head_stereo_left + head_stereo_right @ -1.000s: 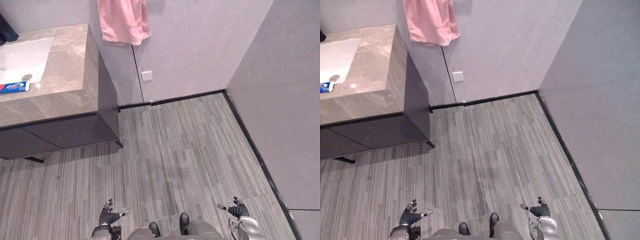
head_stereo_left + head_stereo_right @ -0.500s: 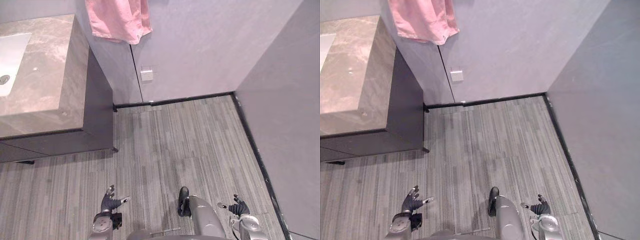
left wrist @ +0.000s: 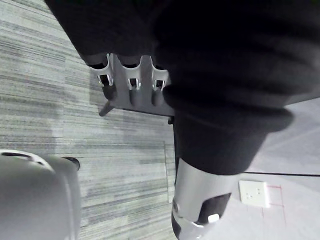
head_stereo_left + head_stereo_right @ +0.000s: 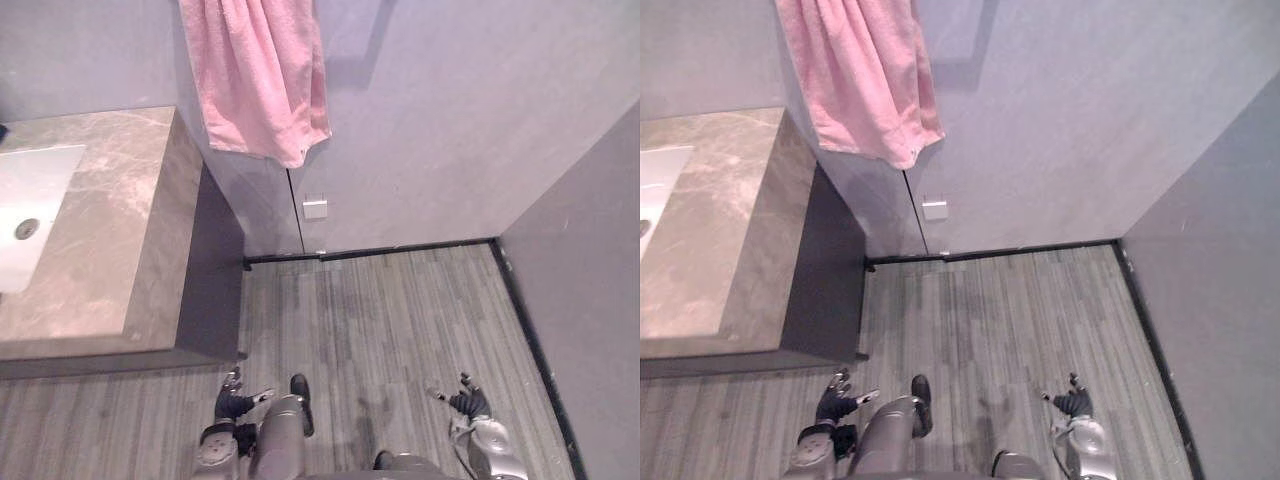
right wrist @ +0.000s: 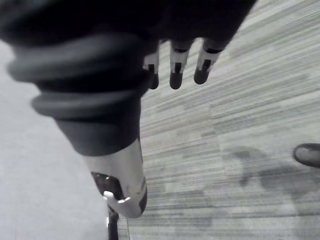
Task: Organize washtable
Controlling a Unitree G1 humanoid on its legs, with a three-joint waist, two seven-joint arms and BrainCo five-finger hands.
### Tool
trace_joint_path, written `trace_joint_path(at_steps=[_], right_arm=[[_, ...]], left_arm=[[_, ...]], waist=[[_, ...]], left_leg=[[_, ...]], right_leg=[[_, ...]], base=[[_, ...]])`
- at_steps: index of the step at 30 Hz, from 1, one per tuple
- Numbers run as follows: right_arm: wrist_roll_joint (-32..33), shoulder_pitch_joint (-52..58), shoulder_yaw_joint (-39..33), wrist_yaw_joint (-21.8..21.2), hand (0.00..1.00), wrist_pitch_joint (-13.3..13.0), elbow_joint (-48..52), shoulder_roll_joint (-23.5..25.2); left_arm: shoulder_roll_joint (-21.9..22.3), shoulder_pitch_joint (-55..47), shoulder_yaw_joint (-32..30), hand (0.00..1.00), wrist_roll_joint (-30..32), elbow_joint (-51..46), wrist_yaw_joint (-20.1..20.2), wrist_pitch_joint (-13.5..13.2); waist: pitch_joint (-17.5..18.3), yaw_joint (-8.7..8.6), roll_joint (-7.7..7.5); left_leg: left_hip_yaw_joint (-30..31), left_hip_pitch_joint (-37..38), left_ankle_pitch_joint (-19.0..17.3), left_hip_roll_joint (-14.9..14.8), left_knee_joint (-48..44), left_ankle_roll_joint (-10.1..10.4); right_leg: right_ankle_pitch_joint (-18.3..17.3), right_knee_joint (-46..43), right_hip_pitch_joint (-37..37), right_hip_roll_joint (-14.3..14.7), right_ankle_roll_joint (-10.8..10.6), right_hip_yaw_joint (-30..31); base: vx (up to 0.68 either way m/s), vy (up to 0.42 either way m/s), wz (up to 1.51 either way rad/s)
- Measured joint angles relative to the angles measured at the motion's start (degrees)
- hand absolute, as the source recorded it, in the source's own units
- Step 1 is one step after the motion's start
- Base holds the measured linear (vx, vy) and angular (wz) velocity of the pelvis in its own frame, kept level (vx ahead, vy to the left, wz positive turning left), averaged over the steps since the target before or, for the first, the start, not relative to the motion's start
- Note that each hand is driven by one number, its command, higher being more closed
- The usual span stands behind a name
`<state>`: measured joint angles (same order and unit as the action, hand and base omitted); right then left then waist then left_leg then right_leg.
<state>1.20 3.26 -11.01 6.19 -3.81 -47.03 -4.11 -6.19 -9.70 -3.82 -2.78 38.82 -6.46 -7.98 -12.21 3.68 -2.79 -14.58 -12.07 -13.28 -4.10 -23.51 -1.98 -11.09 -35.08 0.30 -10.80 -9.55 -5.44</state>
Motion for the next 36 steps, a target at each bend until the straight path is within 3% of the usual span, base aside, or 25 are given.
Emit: trace_joint_path(at_steps=[1,2,3,5,8,10,11,12,14,15,16,17,18,19,20,23,24,25,28,31,36], right_arm=[[-0.39,0.18,0.45,-0.13,0.0,0.03,-0.49,0.57],[-0.59,0.1,0.62,-0.15,0.0,0.12,-0.89,0.85],[-0.77,0.09,0.87,-0.23,0.0,0.29,-1.04,1.45],[-0.8,0.18,1.11,-0.27,0.0,0.29,-0.99,1.97],[-0.69,0.62,1.74,-0.3,0.0,0.29,-1.01,1.83],[-0.62,1.16,1.7,-0.27,0.0,0.26,-1.04,1.6],[-0.57,2.73,1.49,-0.24,0.0,0.29,-1.32,1.2],[-0.53,2.77,0.57,-0.19,0.0,0.69,-2.67,0.21],[0.32,2.63,-0.19,-0.17,0.0,0.65,-1.89,0.23],[0.62,2.75,-0.77,-0.17,0.0,0.51,-1.09,0.23],[1.91,3.09,-0.65,-0.24,0.0,0.49,-1.02,0.72],[2.19,3.16,-0.54,-0.23,0.0,0.48,-0.99,0.92],[3.06,3.52,0.01,-0.11,0.0,0.32,-0.46,1.54],[3.97,3.43,0.24,-0.11,0.0,0.25,0.18,1.88],[4.64,3.33,0.16,-0.12,0.0,0.12,1.14,2.27],[5.29,3.0,-0.71,-0.02,0.0,-0.28,2.99,2.62],[5.31,2.9,-1.3,0.02,0.0,-0.17,2.9,2.48],[5.25,2.79,-2.13,0.08,0.0,-0.1,2.52,2.74],[4.94,3.86,-2.23,0.08,0.0,0.17,1.85,3.9],[4.81,4.22,-2.21,0.08,0.0,0.15,1.6,3.77],[4.12,4.87,-2.21,0.05,0.0,0.14,-1.33,3.7]], left_arm=[[-0.86,-0.03,1.35,0.0,-0.02,0.01,-0.08,0.03],[-0.94,-0.03,1.69,0.0,-0.02,-0.02,-0.09,0.02],[-1.26,-0.13,1.61,0.0,-0.04,-0.04,-0.13,0.04],[-1.33,-0.41,1.32,0.0,-0.06,-0.05,-0.22,0.09],[-0.73,-0.15,0.55,0.0,-0.96,-0.03,-0.26,0.07],[-0.64,0.43,0.19,0.0,-1.17,0.11,-0.28,0.0],[-0.75,0.78,0.2,0.0,-1.16,0.31,-0.19,0.0],[1.36,1.65,-0.31,0.0,-1.14,1.83,-0.17,0.18],[2.7,1.69,-0.84,0.0,-1.14,1.8,-0.22,0.16],[3.67,2.09,-0.86,0.0,-1.16,1.71,-0.18,0.19],[4.44,2.32,-0.92,0.0,-1.25,1.52,-0.14,0.2],[4.51,2.28,-0.92,0.0,-1.26,1.45,-0.13,0.2],[4.95,1.8,-0.9,0.0,-1.39,0.77,-0.12,0.16],[5.18,1.58,-0.87,0.0,-1.5,0.28,-0.09,0.16],[5.4,0.97,-0.86,0.0,-1.55,-0.08,-0.04,0.18],[5.86,0.78,-0.86,0.0,-1.56,-0.28,0.0,0.26],[5.88,0.75,-0.84,0.0,-1.57,-0.23,-0.04,0.27],[5.76,0.66,-0.83,0.0,-1.56,0.04,-0.03,0.25],[4.65,0.66,-0.78,0.0,-1.55,0.73,-0.02,0.32],[4.29,0.71,-0.59,0.0,-1.47,1.4,0.05,0.3],[3.73,0.73,-0.13,0.0,-1.15,3.78,0.08,0.28]], waist=[[0.15,-1.11,-0.23],[0.17,-1.47,-0.26],[0.08,-1.39,-0.12],[0.0,-1.69,0.2],[-0.16,-2.87,1.18],[0.29,-3.11,0.66],[0.88,-3.29,-0.59],[1.6,-2.6,1.22],[2.04,-2.94,2.1],[1.84,-3.51,3.22],[1.64,-3.66,3.74],[1.61,-3.63,3.71],[1.54,-2.61,3.55],[1.57,-2.38,3.47],[1.7,-2.22,3.02],[2.05,-1.26,3.25],[2.47,-1.15,3.89],[2.84,-1.21,4.46],[4.12,-1.16,1.72],[4.42,-1.24,1.26],[5.08,-1.37,1.9]], left_leg=[[-0.03,2.22,-1.26,0.34,0.21,-0.63],[0.17,3.24,-1.82,0.5,0.33,-0.76],[0.09,6.13,-2.93,0.52,1.23,-0.86],[0.1,10.85,-3.94,0.37,3.46,-0.63],[1.08,16.47,-4.0,-1.23,6.06,-0.49],[3.06,18.25,-4.09,-1.7,7.48,0.66],[5.16,19.14,-4.97,-0.63,8.0,3.39],[6.98,20.33,-5.34,-2.88,8.72,4.89],[8.33,20.0,-3.84,-3.76,8.11,7.32],[9.69,18.98,-3.31,-5.01,4.17,8.16],[10.39,14.99,-1.08,-7.06,-8.12,9.06],[10.39,13.99,-0.2,-7.5,-11.06,9.17],[9.72,9.93,0.82,-10.05,-21.43,9.2],[8.71,7.46,0.23,-11.3,-25.61,8.93],[7.56,5.42,-0.37,-11.93,-26.62,8.01],[6.55,2.15,-0.94,-10.72,-13.75,6.98],[8.62,2.62,-0.06,-9.18,-4.69,7.08],[10.76,3.62,3.4,-7.97,1.67,8.38],[8.03,6.46,4.07,-6.26,5.2,7.83],[6.64,8.46,4.33,-4.93,7.18,7.41],[6.23,10.47,6.38,-2.74,12.2,6.6]], right_leg=[[0.08,-9.82,-3.86,-0.56,-1.78,1.21],[-0.16,-13.5,-5.79,-0.83,-1.37,1.15],[-1.2,-18.83,-9.62,-1.02,0.49,0.42],[-2.92,-20.24,-13.7,-0.73,3.28,-1.98],[-4.1,-6.55,-17.86,3.54,5.69,-4.62],[-0.13,7.99,-18.58,6.38,6.25,-3.76],[10.49,14.39,-18.35,6.86,8.96,-2.4],[8.86,12.05,-18.06,8.05,10.49,-3.28],[5.59,10.94,-17.62,7.83,10.9,-5.06],[4.07,11.36,-15.53,8.12,11.46,-7.13],[3.13,13.89,-10.89,9.12,12.05,-8.92],[3.08,14.68,-9.73,9.34,12.15,-9.02],[2.85,17.78,-5.35,10.4,12.54,-9.18],[2.65,19.23,-2.96,10.89,12.85,-9.29],[2.56,20.34,-1.92,11.06,12.97,-9.3],[2.68,22.4,-0.06,11.05,12.7,-7.67],[2.72,22.47,0.25,11.17,11.99,-6.85],[2.45,22.53,0.24,11.61,11.02,-5.66],[3.46,25.2,1.39,9.68,9.2,-3.45],[3.98,26.77,2.45,8.72,8.35,-2.01],[4.56,28.32,2.71,7.68,7.5,-1.52]], base=[[0.4,0.117,0.11],[0.4,0.058,0.18],[0.32,0.027,0.01],[0.42,-0.009,0.02],[0.41,-0.095,0.28],[0.47,-0.187,0.61],[0.52,-0.205,0.62],[0.43,-0.164,0.54],[0.32,-0.168,0.45],[0.52,-0.329,0.82],[0.36,-0.232,0.66],[0.36,-0.217,0.39],[0.21,-0.098,0.03],[0.28,-0.124,-0.02],[0.19,-0.062,-0.14],[0.2,0.022,-0.31],[0.22,0.121,-0.36],[0.22,0.132,-0.36],[0.17,0.103,-0.28],[0.08,0.085,-0.21],[0.02,0.028,-0.01]])
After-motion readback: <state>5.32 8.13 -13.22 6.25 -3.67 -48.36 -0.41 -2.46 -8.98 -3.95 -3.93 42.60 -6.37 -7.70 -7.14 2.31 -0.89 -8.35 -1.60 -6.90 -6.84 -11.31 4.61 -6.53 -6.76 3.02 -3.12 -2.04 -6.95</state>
